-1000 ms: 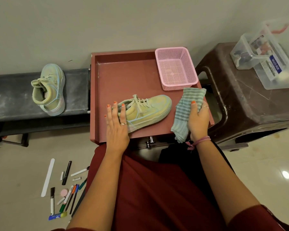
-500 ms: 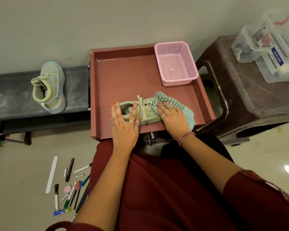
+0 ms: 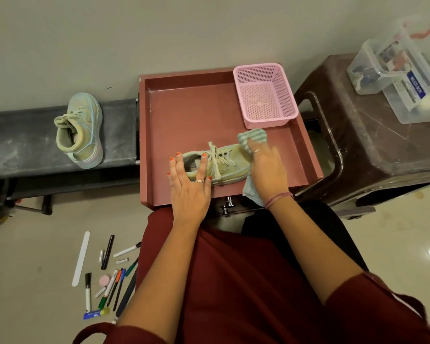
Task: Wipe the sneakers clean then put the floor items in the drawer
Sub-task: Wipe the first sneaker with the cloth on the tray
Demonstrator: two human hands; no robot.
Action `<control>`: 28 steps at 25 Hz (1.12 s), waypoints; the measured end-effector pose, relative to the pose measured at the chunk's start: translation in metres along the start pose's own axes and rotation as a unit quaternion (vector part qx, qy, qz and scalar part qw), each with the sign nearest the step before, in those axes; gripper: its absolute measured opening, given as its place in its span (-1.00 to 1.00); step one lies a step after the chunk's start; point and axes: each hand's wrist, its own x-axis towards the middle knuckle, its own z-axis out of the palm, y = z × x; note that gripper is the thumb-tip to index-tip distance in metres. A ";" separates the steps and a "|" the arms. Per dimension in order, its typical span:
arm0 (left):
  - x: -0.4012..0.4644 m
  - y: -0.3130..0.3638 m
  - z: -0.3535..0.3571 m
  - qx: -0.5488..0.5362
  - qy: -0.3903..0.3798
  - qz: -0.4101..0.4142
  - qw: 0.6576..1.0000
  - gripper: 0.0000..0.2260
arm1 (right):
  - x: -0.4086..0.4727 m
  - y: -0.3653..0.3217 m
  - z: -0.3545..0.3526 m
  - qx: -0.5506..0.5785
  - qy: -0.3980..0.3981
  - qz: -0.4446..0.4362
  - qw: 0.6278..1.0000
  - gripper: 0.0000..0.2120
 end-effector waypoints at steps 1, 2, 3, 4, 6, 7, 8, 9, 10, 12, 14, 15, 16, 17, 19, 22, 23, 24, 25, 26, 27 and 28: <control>0.000 0.000 0.000 0.000 0.000 0.002 1.000 -0.52 | -0.002 -0.008 0.008 -0.017 -0.023 -0.055 0.998 -0.55; -0.001 0.001 0.001 0.005 0.003 0.003 1.000 -0.52 | -0.005 -0.010 0.019 -0.053 -0.029 -0.101 0.993 -0.53; 0.000 0.001 0.000 0.010 0.007 0.001 1.000 -0.53 | -0.007 -0.007 0.026 -0.083 -0.043 -0.129 0.987 -0.54; 0.002 0.002 0.000 0.013 0.010 -0.003 1.000 -0.53 | -0.008 -0.001 0.028 -0.109 -0.062 -0.146 0.981 -0.57; 0.002 0.002 -0.001 0.018 0.011 -0.006 1.000 -0.53 | -0.011 0.014 0.023 -0.170 -0.061 -0.189 0.965 -0.66; 0.002 0.002 -0.002 0.024 0.011 -0.002 1.000 -0.53 | -0.011 0.020 0.019 -0.189 -0.059 -0.198 0.960 -0.67; 0.002 0.002 -0.001 0.023 0.012 -0.001 1.000 -0.53 | -0.011 0.024 0.014 -0.207 -0.061 -0.184 0.959 -0.67; 0.003 0.002 0.000 0.018 0.014 -0.003 1.000 -0.54 | -0.011 0.024 0.008 -0.211 -0.060 -0.148 0.964 -0.70; 0.003 0.001 0.001 0.012 0.015 -0.005 1.000 -0.54 | -0.012 0.026 0.004 -0.190 -0.063 -0.106 0.974 -0.73; 0.001 0.000 0.003 0.005 0.015 -0.004 1.000 -0.54 | -0.011 0.027 0.003 -0.096 -0.044 -0.014 0.994 -0.71; 0.002 0.002 0.003 -0.009 0.010 -0.008 1.000 -0.55 | -0.008 0.018 0.004 -0.021 0.005 0.036 0.999 -0.58; 0.003 0.003 0.002 -0.012 0.010 -0.013 1.000 -0.55 | -0.007 0.009 0.007 0.001 0.004 0.019 1.000 -0.51; 0.003 0.003 0.001 -0.011 0.009 -0.013 1.000 -0.55 | -0.011 -0.001 0.013 0.006 -0.012 -0.020 1.000 -0.45; 0.003 0.002 0.000 -0.005 0.009 -0.009 1.000 -0.55 | -0.018 -0.010 0.024 -0.002 -0.042 -0.063 0.997 -0.40; 0.002 0.001 -0.001 0.010 0.015 0.001 1.000 -0.57 | -0.028 -0.010 0.038 -0.036 -0.077 -0.086 0.993 -0.35; 0.005 0.001 -0.004 0.004 0.017 -0.002 1.000 -0.58 | -0.037 0.015 0.035 -0.069 -0.083 -0.060 0.992 -0.32; 0.005 0.002 -0.005 0.003 0.015 0.001 1.000 -0.58 | -0.037 0.022 0.031 -0.058 -0.085 -0.046 0.994 -0.28; 0.006 0.003 -0.006 0.002 0.015 0.003 1.000 -0.59 | -0.038 0.023 0.031 -0.045 -0.098 -0.027 0.994 -0.24; 0.007 0.003 -0.006 -0.004 0.013 0.001 1.000 -0.60 | -0.037 0.017 0.032 -0.026 -0.106 -0.013 0.994 -0.23; 0.008 0.004 -0.007 -0.016 0.013 -0.002 1.000 -0.61 | -0.037 0.008 0.038 0.005 -0.093 -0.001 0.996 -0.25; 0.008 0.004 -0.007 -0.031 0.015 -0.007 0.999 -0.62 | -0.037 -0.005 0.043 0.050 -0.092 0.028 0.994 -0.29; 0.008 0.004 -0.007 -0.045 0.018 -0.012 0.999 -0.64 | -0.039 -0.019 0.046 0.090 -0.096 0.064 0.989 -0.32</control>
